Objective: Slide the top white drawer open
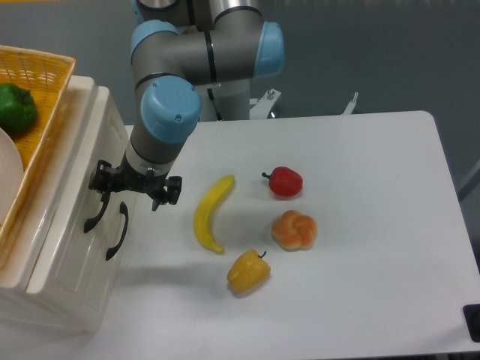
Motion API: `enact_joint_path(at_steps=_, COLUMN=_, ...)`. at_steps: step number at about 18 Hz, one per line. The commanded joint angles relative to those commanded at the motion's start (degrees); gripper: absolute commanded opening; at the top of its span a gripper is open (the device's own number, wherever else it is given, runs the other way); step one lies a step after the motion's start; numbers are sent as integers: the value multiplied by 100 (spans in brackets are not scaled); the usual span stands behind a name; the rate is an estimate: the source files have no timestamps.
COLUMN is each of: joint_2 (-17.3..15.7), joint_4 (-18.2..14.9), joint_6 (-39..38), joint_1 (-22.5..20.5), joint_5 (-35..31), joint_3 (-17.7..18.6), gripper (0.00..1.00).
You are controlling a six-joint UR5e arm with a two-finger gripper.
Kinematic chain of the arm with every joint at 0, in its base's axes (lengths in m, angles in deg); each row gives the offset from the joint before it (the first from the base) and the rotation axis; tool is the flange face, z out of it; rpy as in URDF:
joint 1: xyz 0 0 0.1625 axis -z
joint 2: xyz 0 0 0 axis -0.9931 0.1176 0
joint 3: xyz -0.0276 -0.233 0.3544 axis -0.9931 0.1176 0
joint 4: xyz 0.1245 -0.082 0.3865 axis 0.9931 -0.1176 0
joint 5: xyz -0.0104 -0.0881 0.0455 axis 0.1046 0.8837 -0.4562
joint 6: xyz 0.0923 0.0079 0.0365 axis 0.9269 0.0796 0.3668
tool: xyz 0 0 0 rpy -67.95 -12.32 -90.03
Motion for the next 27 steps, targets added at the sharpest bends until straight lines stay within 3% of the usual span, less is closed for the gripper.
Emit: enact_joint_path(at_steps=27, joint_2=70, joint_4=0, joint_6=-105, joint_1=70, joint_5=53, joint_3=53, gripper=100)
